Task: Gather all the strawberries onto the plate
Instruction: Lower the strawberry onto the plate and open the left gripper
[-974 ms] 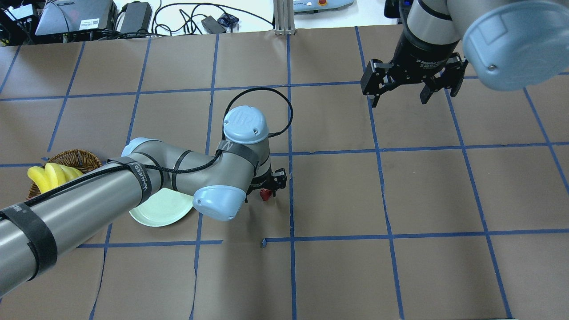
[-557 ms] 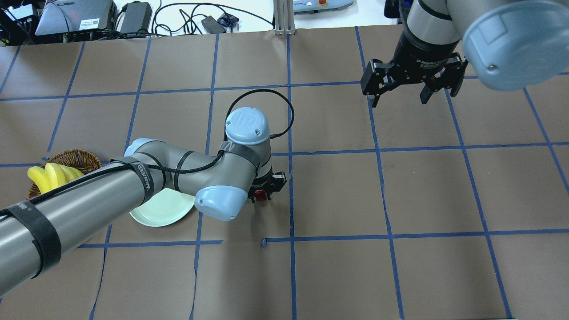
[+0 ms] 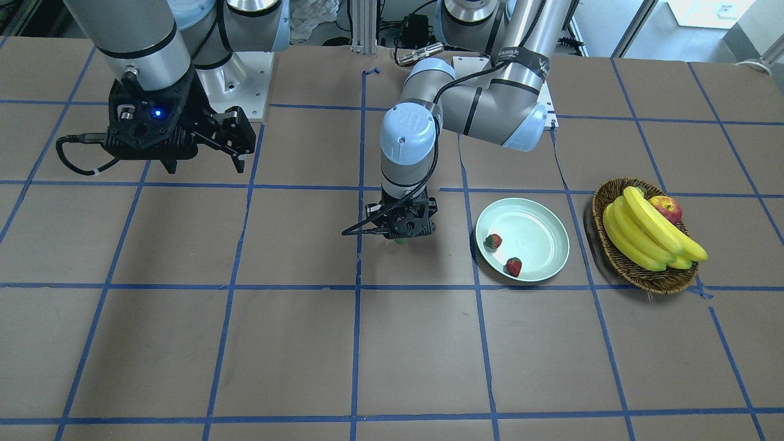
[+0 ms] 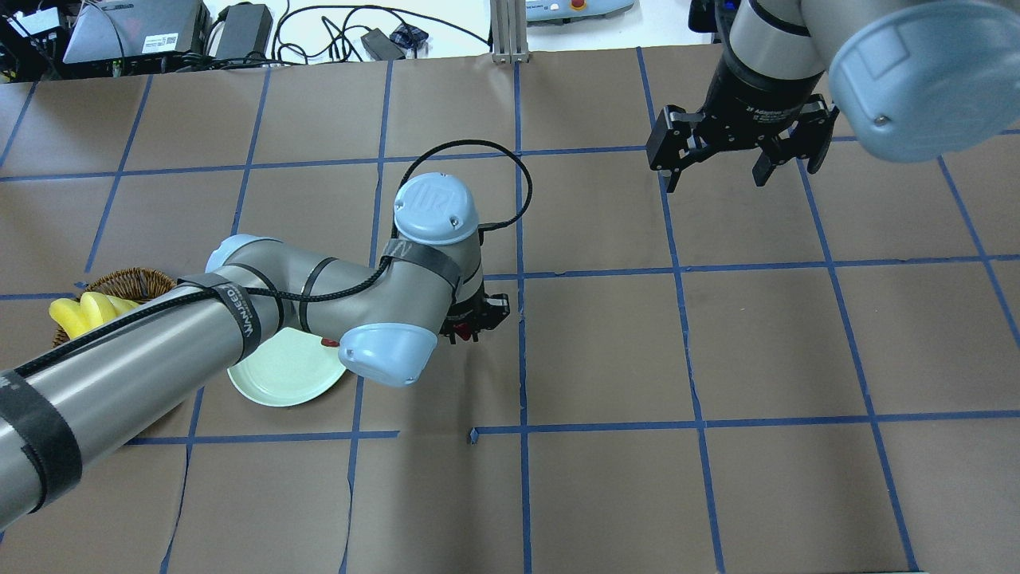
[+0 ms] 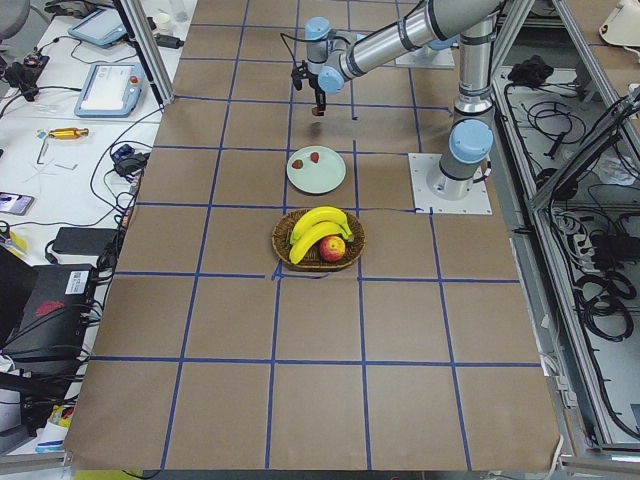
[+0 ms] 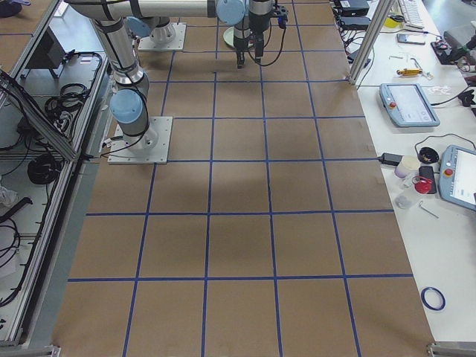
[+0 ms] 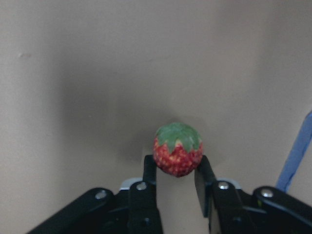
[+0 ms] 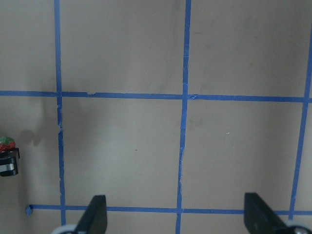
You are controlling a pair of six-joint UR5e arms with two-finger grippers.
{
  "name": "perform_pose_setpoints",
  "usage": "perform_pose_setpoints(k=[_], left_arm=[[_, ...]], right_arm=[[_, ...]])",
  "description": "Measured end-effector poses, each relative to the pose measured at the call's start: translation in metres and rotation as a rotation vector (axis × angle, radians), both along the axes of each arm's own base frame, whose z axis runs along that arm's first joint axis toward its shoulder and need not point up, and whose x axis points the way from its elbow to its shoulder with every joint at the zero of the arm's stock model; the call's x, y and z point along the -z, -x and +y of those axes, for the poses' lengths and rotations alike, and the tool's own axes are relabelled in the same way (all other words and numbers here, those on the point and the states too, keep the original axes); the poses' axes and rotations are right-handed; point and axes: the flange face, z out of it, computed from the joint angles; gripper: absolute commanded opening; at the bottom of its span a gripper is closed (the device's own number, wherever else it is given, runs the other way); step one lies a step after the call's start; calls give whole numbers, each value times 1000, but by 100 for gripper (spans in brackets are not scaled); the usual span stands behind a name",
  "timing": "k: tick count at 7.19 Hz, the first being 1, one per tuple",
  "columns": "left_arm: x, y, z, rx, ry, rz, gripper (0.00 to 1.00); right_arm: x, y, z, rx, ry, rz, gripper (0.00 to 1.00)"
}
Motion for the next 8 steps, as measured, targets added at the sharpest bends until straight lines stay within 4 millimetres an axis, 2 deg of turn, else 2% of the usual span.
perform_pose_setpoints(k=[1, 3, 5, 6, 7, 8], left_arm=[[-9, -21, -7, 24, -3, -26, 15], [-19, -88, -19, 82, -52, -50, 15], [-20, -161, -20, 135, -86, -35, 16], [-20, -193, -18, 149, -98, -26, 21], [-19, -217, -16, 146, -108, -18, 64], [-16, -229, -15, 139, -117, -13, 91]], right_arm=[[0, 0, 0, 0, 1, 0, 100], [0, 0, 0, 0, 0, -1, 100], [0, 0, 0, 0, 0, -1, 100], [0, 0, 0, 0, 0, -2, 100], [0, 0, 0, 0, 0, -1, 100], [0, 0, 0, 0, 0, -1, 100]])
